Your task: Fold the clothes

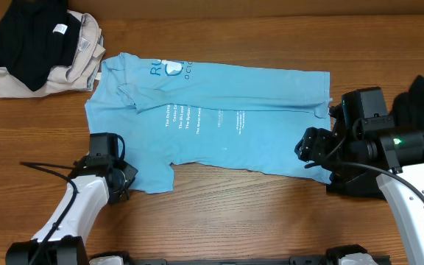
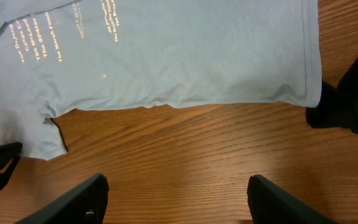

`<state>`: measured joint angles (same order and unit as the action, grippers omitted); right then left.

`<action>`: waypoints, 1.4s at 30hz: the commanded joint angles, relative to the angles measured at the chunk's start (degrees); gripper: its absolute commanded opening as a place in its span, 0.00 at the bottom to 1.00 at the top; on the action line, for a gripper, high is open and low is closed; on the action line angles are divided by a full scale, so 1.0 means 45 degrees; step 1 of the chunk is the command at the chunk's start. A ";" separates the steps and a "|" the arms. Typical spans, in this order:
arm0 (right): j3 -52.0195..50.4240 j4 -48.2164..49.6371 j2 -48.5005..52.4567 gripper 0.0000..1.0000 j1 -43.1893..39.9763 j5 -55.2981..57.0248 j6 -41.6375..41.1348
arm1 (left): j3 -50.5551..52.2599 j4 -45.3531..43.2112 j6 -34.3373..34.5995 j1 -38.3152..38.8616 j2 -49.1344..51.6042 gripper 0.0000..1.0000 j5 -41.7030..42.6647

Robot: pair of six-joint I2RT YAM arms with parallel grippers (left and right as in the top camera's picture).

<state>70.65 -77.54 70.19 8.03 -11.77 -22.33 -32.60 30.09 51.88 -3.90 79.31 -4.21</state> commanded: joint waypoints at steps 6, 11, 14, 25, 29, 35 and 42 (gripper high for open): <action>-0.0058 0.0073 -0.0010 0.65 0.0083 0.0024 -0.0068 | 0.0117 0.0049 -0.0884 -0.0141 0.0559 0.04 0.1205; -0.0374 0.0248 -0.0010 0.59 0.0083 0.0121 -0.0457 | -0.1277 0.0801 -0.2268 -0.0316 0.0559 0.04 0.2623; -0.0884 0.0539 0.0005 0.58 0.0083 0.0238 -0.0903 | -0.2346 0.1608 -0.3220 -0.0316 0.0563 0.04 0.2599; -0.3541 0.1190 0.0000 0.58 0.0083 0.0209 -0.2404 | -0.3381 0.2011 -0.4376 -0.0321 0.0563 0.04 0.2565; -0.4483 0.1632 0.0000 0.58 0.0083 0.0005 -0.2443 | -0.3580 0.2050 -0.4940 -0.0321 0.0563 0.04 0.2565; -0.5319 0.2244 0.0000 0.58 0.0083 -0.0180 -0.2730 | -0.3871 0.2132 -0.5017 -0.0321 0.0563 0.04 0.2565; -0.5989 0.2773 0.0000 0.58 0.0083 -0.0311 -0.2778 | -0.3891 0.2268 -0.5328 -0.0325 0.0563 0.04 0.2463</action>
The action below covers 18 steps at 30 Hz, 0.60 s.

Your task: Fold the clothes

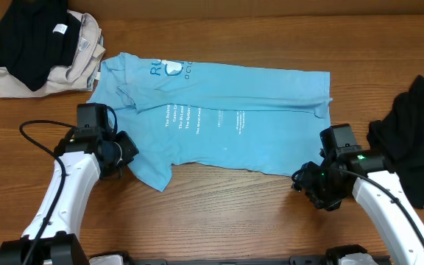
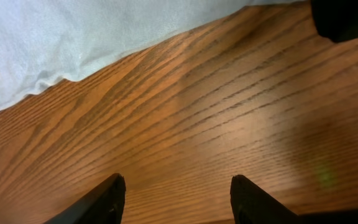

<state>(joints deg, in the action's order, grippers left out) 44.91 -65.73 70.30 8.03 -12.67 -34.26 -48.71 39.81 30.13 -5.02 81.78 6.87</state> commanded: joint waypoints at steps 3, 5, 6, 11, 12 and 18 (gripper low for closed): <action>-0.0704 0.0447 -0.0024 0.58 0.0083 -0.0068 -0.0408 | -0.0311 0.0141 -0.0656 -0.0199 0.0015 0.04 0.0005; -0.0899 0.0622 -0.0024 0.58 0.0083 -0.0063 -0.0457 | -0.0311 0.0146 -0.0656 -0.0330 0.0015 0.04 0.0015; -0.1010 0.0763 -0.0024 0.58 0.0083 -0.0053 -0.0505 | -0.0311 0.0146 -0.0656 -0.0418 0.0015 0.04 0.0010; -0.1559 0.1948 -0.0019 0.56 0.0083 0.1195 -0.1273 | -0.0311 0.0189 -0.0661 -0.0733 0.0015 0.04 0.0019; -0.1671 0.2254 -0.0019 0.54 0.0083 0.1569 -0.1501 | -0.0311 0.0185 -0.0661 -0.0753 0.0015 0.04 0.0005; -0.1899 0.3813 0.0155 0.52 0.0083 0.2637 -0.2220 | -0.0311 0.0214 -0.0704 -0.0801 0.0015 0.04 -0.0170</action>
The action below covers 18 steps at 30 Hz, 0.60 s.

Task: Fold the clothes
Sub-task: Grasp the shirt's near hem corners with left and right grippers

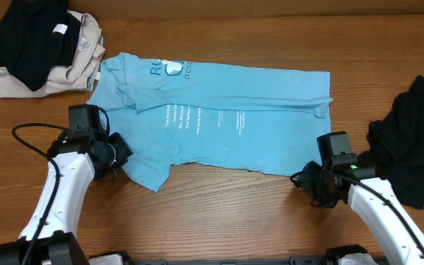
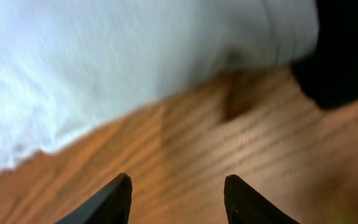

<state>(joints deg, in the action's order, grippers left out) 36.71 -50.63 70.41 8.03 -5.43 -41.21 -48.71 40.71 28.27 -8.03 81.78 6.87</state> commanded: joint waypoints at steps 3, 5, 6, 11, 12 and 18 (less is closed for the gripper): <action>-0.0078 0.1001 0.0549 0.51 0.0083 0.1520 -0.0952 | -0.0311 0.0199 -0.0282 -0.0131 0.0019 0.04 -0.0510; -0.0078 0.1263 0.0923 0.51 0.0078 0.1535 -0.1010 | -0.0306 0.0282 -0.0287 -0.0131 0.0019 0.04 -0.0675; -0.0078 0.1326 0.1161 0.51 0.0068 0.1535 -0.1146 | -0.0306 0.0291 -0.0287 -0.0131 0.0019 0.04 -0.0685; -0.0078 0.1355 0.2463 0.51 0.0053 0.1928 -0.1773 | -0.0306 0.0335 -0.0287 -0.0131 0.0019 0.04 -0.0680; -0.0078 0.1399 0.2705 0.51 0.0044 0.2069 -0.1919 | -0.0306 0.0330 -0.0287 -0.0131 0.0019 0.04 -0.0695; -0.0073 0.1875 0.3648 0.51 -0.0316 0.2594 -0.2234 | -0.0306 0.0335 -0.0287 -0.0131 0.0019 0.04 -0.1093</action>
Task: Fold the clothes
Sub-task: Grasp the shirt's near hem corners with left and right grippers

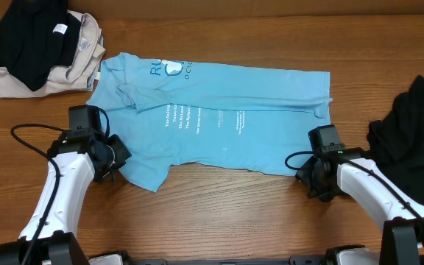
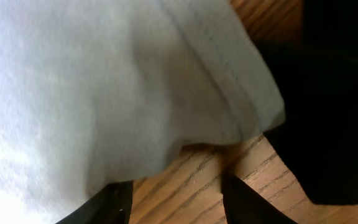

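A light blue T-shirt (image 1: 219,118) lies flat across the table, collar to the left and hem to the right. My right gripper (image 1: 305,174) sits low at the hem's near right corner. In the right wrist view the hem corner (image 2: 229,93) fills the frame just ahead of the open right gripper (image 2: 176,200), with bare wood between its fingers (image 2: 114,202). My left gripper (image 1: 116,156) rests against the shirt's near left edge by the sleeve. Whether it is open or shut does not show from above.
A black garment (image 1: 411,140) lies crumpled at the right, almost touching the hem corner (image 2: 334,93). A pile of beige and black clothes (image 1: 43,48) sits at the back left. The wooden table (image 1: 227,213) runs along the front.
My right gripper has moved in toward the shirt's near right hem corner, which now fills the wrist view. It is still open. The left arm has hardly shifted.
First my left gripper lay at the sleeve's near tip and my right hovered high by the hem. Then the left was farther back at the shirt's left edge, the sleeve lay differently, and the right was low over bare wood. The right has since come up to the hem corner.
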`<state>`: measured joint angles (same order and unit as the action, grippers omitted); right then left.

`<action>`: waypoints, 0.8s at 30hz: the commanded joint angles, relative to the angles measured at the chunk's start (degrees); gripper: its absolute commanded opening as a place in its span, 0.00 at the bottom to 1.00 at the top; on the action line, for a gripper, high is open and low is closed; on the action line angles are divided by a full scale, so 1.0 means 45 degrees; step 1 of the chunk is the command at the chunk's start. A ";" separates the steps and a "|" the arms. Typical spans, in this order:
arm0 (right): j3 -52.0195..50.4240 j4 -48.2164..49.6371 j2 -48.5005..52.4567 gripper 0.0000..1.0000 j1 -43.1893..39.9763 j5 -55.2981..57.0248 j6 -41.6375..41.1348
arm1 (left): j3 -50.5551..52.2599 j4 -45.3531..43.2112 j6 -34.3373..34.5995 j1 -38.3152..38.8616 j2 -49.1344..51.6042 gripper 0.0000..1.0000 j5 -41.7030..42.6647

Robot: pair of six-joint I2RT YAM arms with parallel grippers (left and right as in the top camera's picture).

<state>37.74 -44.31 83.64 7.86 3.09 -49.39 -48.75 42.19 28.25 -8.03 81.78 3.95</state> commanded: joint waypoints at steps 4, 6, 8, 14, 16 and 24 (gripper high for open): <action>-0.0301 0.1054 0.0704 0.51 -0.1010 0.0826 -0.0359 | -0.0296 -0.0005 -0.0277 -0.0131 0.0019 0.04 -0.0466; -0.0277 0.1180 0.0704 0.50 -0.1409 0.0831 -0.0311 | -0.0296 -0.0010 -0.0277 -0.0131 0.0019 0.04 -0.0500; -0.0277 0.1214 0.0704 0.49 -0.1787 0.0792 -0.0257 | -0.0296 -0.0005 -0.0277 -0.0131 0.0019 0.04 -0.0515; -0.0277 0.1117 0.0704 0.45 -0.2613 0.0724 0.0087 | -0.0296 -0.0019 -0.0277 -0.0131 0.0019 0.04 -0.0549; -0.0272 0.1224 0.0699 0.45 -0.2720 0.0680 0.0364 | -0.0296 -0.0053 -0.0277 -0.0131 0.0019 0.04 -0.0544; -0.0185 0.1525 0.0699 0.30 -0.2739 0.0015 0.1132 | -0.0296 -0.0083 -0.0287 -0.0131 0.0019 0.04 -0.0554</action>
<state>38.24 -38.20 84.55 -3.84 5.34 -47.09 -48.75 42.02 28.27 -8.03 81.78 2.35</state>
